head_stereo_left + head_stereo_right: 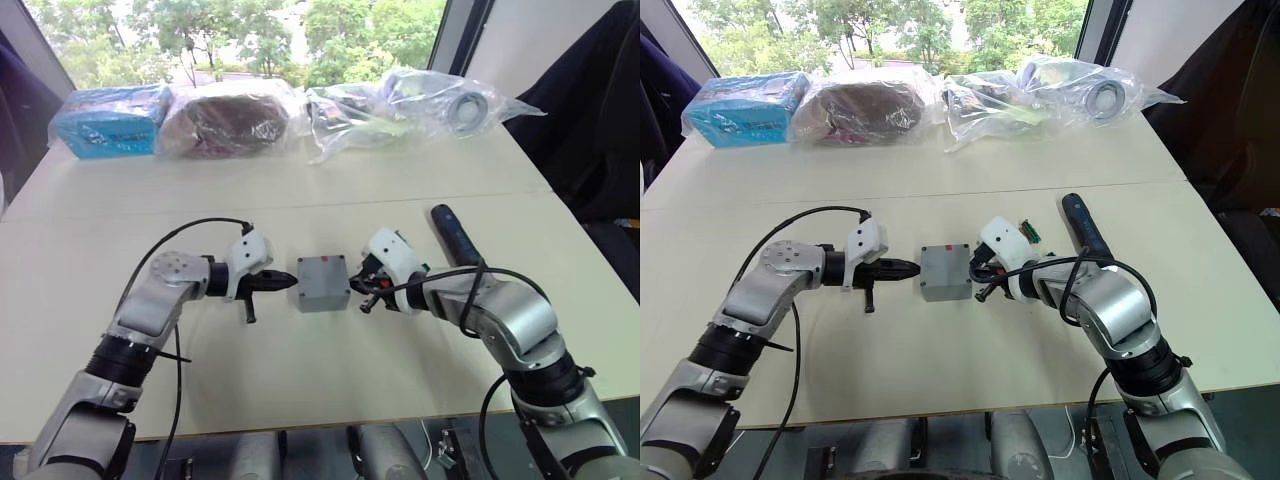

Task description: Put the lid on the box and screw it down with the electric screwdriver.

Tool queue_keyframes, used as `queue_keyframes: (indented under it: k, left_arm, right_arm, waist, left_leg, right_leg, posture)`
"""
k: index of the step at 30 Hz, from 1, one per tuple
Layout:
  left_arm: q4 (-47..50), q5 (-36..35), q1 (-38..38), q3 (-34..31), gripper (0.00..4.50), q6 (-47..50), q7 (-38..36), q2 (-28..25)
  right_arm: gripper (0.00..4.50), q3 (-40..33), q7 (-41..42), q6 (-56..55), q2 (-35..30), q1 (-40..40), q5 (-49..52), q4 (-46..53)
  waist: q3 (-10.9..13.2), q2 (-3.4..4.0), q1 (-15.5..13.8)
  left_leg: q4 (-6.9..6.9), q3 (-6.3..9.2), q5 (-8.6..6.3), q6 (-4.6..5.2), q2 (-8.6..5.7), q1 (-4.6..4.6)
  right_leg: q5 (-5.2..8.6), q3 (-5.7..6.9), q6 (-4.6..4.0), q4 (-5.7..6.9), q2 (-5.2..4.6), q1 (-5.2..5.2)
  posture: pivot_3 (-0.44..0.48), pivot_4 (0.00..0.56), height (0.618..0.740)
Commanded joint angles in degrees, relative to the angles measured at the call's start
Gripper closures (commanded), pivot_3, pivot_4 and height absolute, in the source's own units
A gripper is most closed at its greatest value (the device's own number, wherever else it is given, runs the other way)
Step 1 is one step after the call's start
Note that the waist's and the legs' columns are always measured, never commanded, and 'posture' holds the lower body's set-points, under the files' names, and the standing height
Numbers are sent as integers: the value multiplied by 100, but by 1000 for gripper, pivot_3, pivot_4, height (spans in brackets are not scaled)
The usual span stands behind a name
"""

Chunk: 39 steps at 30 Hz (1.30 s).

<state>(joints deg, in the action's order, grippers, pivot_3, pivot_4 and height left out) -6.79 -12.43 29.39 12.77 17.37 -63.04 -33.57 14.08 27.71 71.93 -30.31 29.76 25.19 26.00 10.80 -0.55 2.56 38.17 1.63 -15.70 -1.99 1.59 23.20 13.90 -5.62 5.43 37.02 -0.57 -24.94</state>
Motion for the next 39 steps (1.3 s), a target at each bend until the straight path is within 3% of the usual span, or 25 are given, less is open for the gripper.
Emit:
queue_keyframes:
  k: [1, 11, 17, 23, 31, 39]
  left_arm:
    - [-135, 127, 296, 84, 4500, -329, -5, 231]
    - [-623, 393, 419, -23, 4500, -665, 99, 446]
    - [-256, 330, 66, -265, 4500, -572, -229, -233]
    - [590, -111, -464, -285, 4500, -77, -831, -801]
    - [804, -102, -378, -166, 4500, 235, -546, -424]
    - [109, 138, 144, -58, 4500, -111, -351, -26]
  right_arm:
    - [4447, 16, 271, 225, 57, 63, 413, 562]
    - [4447, -239, 340, 617, -385, 86, 623, 938]
    - [4447, -395, 419, 34, -958, 269, 316, 541]
    - [4447, -261, 382, -945, -642, 368, -81, -330]
    - [4447, 151, 503, -1581, -126, 351, -426, -889]
    - [4447, 252, 663, -1345, -129, 170, -337, -518]
  waist:
    - [0, 0, 0]
    - [0, 0, 1]
    - [0, 0, 55]
    - [1, -2, 87]
    - [2, -4, 79]
    - [2, -5, 78]
  left_leg:
    - [1, 1, 0, 0, 0, 0]
    - [4, 3, 0, 0, -1, 0]
    - [3, -1, 0, 0, 1, -4]
    - [1, -3, 0, 0, 1, -3]
    - [3, -3, 0, 0, 0, -1]
    - [4, 1, 0, 0, -1, -1]
  right_leg:
    - [0, 0, 0, 3, 0, -1]
    - [0, 0, 1, 5, 0, 0]
    - [0, -2, 0, 6, 0, -2]
    - [1, -2, 0, 6, -1, -2]
    - [1, -3, 2, 6, -2, -1]
    - [1, -1, 2, 9, 0, -1]
  posture:
    - [0, 150, 740]
    - [0, 150, 740]
    - [0, 150, 740]
    - [0, 150, 740]
    - [0, 150, 740]
    - [0, 150, 740]
